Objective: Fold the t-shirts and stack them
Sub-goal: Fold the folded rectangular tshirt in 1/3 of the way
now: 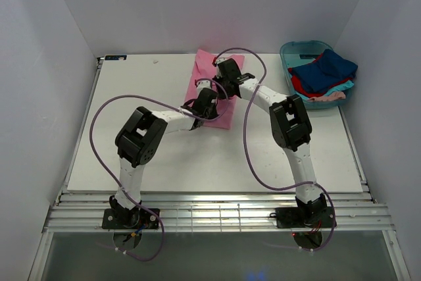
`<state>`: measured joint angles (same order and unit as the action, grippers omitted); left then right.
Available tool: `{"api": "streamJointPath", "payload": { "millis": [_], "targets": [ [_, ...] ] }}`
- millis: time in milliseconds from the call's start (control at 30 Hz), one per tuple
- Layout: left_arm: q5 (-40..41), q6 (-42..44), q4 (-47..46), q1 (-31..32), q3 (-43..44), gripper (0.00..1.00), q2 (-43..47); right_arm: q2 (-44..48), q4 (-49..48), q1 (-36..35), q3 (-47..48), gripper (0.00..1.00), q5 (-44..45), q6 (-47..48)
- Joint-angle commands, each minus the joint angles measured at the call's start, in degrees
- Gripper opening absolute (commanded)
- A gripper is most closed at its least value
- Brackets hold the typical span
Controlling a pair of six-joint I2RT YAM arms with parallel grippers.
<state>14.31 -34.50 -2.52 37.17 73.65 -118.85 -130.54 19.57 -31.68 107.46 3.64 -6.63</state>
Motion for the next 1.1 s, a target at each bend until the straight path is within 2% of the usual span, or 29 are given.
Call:
{"api": "streamJointPath", "payload": {
  "millis": [0, 167, 333, 633, 833, 1000, 1067],
  "targets": [
    [-0.51, -1.27, 7.62, 1.77, -4.39, 0.00, 1.07, -2.35, 1.87, 0.83, 0.29, 0.08, 2.77, 1.09],
    [-0.15, -3.29, 7.62, 3.70, -6.49, 0.00, 2.04, -3.05, 2.75, 1.62, 0.12, 0.08, 4.18, 1.01],
    [0.02, -4.61, 8.15, 6.07, -8.51, 0.00, 3.53, -3.32, 2.84, 2.06, 0.56, 0.08, 9.18, 2.94],
    [0.99, -9.26, 9.64, 12.13, -15.55, 0.00, 7.05, -5.42, 4.51, 4.35, 6.87, 0.08, 16.39, 6.37],
    [1.51, -9.45, 10.26, 15.12, -15.29, 0.00, 6.79, -3.94, 4.42, 5.84, 8.65, 0.08, 17.54, 8.30],
    [3.09, -7.34, 11.93, 16.62, -10.02, 0.00, 6.87, 6.59, 3.46, 5.49, 0.05, 0.09, 15.96, 5.06],
    [4.93, -6.29, 12.72, 16.71, -7.39, 0.00, 8.01, 11.16, 1.62, 4.97, -7.21, 0.17, 15.35, 4.18]
  ]
}}
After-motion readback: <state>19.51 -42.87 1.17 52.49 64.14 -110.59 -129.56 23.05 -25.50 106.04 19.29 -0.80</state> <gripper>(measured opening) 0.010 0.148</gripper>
